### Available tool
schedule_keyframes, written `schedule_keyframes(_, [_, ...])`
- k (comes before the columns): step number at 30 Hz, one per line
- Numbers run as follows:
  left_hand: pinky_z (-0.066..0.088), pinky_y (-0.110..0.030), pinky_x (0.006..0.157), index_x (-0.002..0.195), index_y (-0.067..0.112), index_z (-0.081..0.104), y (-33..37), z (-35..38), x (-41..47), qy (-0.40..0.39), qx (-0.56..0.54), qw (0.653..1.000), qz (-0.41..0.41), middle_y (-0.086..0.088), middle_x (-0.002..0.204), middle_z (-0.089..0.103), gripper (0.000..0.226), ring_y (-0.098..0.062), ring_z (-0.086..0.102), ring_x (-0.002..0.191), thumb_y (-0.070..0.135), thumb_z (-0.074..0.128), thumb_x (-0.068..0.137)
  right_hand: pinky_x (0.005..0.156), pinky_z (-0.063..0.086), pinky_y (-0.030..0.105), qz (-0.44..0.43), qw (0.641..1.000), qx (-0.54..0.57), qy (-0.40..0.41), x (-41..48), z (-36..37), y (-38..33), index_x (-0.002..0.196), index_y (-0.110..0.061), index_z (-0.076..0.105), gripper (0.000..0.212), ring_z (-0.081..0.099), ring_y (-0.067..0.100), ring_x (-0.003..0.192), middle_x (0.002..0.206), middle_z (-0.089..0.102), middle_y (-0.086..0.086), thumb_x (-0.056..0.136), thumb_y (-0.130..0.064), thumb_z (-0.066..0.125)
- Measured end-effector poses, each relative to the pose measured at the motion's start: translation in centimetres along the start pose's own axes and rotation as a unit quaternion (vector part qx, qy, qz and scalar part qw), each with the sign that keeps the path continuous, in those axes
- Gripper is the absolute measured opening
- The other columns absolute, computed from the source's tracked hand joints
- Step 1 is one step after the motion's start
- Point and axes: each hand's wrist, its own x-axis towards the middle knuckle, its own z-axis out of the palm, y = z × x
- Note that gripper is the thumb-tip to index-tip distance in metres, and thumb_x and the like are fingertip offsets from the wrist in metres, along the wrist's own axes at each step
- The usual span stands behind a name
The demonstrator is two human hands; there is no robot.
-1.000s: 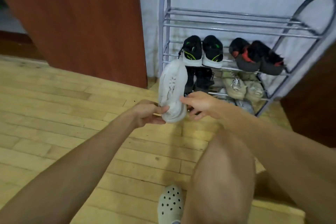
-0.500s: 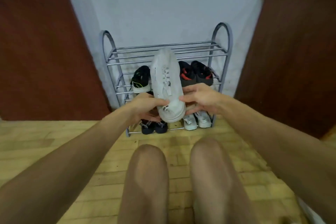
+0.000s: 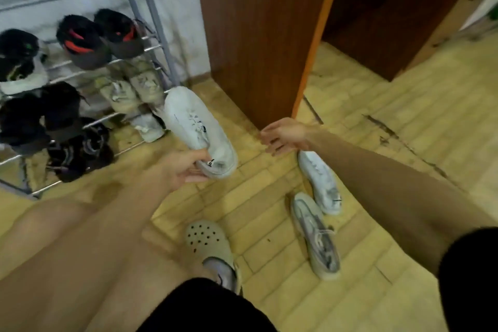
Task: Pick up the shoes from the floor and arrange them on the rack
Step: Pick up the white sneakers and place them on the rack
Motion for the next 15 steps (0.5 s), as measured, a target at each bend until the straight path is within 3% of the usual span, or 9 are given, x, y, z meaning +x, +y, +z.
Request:
schedule_keyframes(3, [0.058, -0.027, 0.046, 0.100, 0.002, 0.059, -2.6, 3.8, 1.9, -0.020, 0.027, 0.998, -0.052, -0.012, 0.086, 0.062, 0.021, -0.024, 0.063, 0.072, 0.000, 0.066, 0.081, 0.090, 0.054, 0.043, 0.073, 0.996, 0.037, 0.038, -0.3, -1.4, 8.1, 0.126, -0.004, 0.054, 0.033, 0.065, 0.032, 0.099, 0.115, 0.061, 0.014, 0.096, -0.017, 0.055])
schedule_keyframes(5, [0.056, -0.023, 0.042, 0.098, 0.004, 0.058, -4.5, 5.8, 2.5, -0.032, 0.082, 0.993, -0.074, -0.011, 0.085, 0.063, 0.022, -0.022, 0.063, 0.070, 0.001, 0.069, 0.079, 0.090, 0.054, 0.044, 0.121, 0.990, 0.048, 0.052, -0.7, -1.5, 13.0, 0.116, -0.004, 0.058, 0.026, 0.064, 0.026, 0.082, 0.107, 0.062, 0.013, 0.094, -0.017, 0.057])
schedule_keyframes(7, [0.054, -0.022, 0.040, 0.103, 0.002, 0.058, -6.0, 7.3, 3.0, -0.049, 0.115, 0.989, -0.081, -0.012, 0.084, 0.065, 0.028, -0.022, 0.064, 0.068, 0.000, 0.071, 0.078, 0.084, 0.055, 0.041, 0.166, 0.981, 0.049, 0.085, -0.7, -1.5, 17.2, 0.117, 0.000, 0.059, 0.029, 0.061, 0.024, 0.079, 0.104, 0.061, 0.013, 0.092, -0.015, 0.060])
schedule_keyframes(11, [0.057, -0.024, 0.050, 0.118, 0.000, 0.057, -7.1, 8.6, 3.3, -0.076, 0.158, 0.981, -0.082, -0.010, 0.088, 0.066, 0.039, -0.019, 0.064, 0.070, 0.001, 0.069, 0.080, 0.082, 0.054, 0.039, 0.205, 0.948, -0.016, 0.244, 0.1, -1.0, 23.3, 0.131, 0.002, 0.045, 0.048, 0.056, 0.027, 0.094, 0.125, 0.055, 0.019, 0.089, -0.017, 0.061])
schedule_keyframes(15, [0.057, -0.031, 0.065, 0.117, 0.000, 0.060, -8.4, 8.5, 4.3, -0.057, 0.166, 0.981, -0.087, -0.018, 0.109, 0.068, 0.045, -0.027, 0.066, 0.084, -0.005, 0.073, 0.074, 0.102, 0.041, 0.048, 0.252, 0.912, -0.052, 0.318, 1.5, -0.5, 27.6, 0.142, -0.001, 0.024, 0.071, 0.040, 0.039, 0.127, 0.141, 0.038, 0.023, 0.086, -0.022, 0.063])
